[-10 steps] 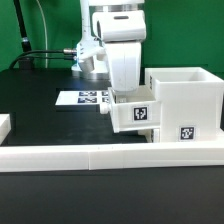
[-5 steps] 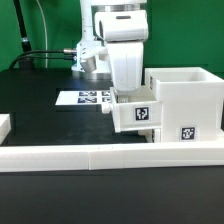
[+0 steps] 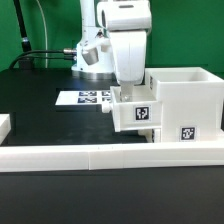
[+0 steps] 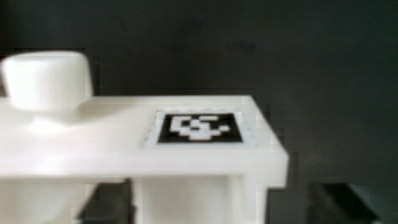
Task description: Assemble drawer
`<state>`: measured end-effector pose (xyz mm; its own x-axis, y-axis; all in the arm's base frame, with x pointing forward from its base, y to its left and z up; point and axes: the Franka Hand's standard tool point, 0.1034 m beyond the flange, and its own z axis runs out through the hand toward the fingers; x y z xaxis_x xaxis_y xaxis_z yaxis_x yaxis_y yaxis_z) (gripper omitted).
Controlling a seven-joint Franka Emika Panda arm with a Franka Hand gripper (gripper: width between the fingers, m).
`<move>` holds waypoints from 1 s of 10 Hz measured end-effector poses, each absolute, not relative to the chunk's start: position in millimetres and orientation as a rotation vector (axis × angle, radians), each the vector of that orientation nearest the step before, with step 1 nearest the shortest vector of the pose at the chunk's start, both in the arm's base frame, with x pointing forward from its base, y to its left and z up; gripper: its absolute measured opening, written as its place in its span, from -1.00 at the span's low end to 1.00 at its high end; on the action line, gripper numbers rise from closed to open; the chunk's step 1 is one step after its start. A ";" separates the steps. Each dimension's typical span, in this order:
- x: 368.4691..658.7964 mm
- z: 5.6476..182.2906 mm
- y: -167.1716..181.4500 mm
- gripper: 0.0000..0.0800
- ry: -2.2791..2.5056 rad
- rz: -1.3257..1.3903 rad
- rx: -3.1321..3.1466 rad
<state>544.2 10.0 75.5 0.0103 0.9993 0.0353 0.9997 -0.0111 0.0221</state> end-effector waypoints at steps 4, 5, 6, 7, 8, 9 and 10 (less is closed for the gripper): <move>544.8 102.6 -35.1 0.62 -2.246 -0.023 -2.201; 542.3 101.2 -54.0 0.62 -2.267 -0.020 -2.179; 537.9 97.3 -67.3 0.62 -2.258 -0.013 -2.178; 537.9 97.1 -69.0 0.62 -2.253 -0.015 -2.181; 538.0 97.0 -67.9 0.62 -2.255 -0.014 -2.179; 537.1 93.2 -69.8 0.62 -2.275 -0.027 -2.139; 537.0 81.6 -74.2 0.62 -2.248 -0.087 -2.092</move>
Offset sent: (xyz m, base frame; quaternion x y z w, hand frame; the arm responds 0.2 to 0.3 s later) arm -0.0046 -0.0609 0.0232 0.0468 -0.0186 -0.0354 0.9981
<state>537.0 -74.2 81.6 -0.0713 0.9934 0.0898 0.9974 0.0721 -0.0064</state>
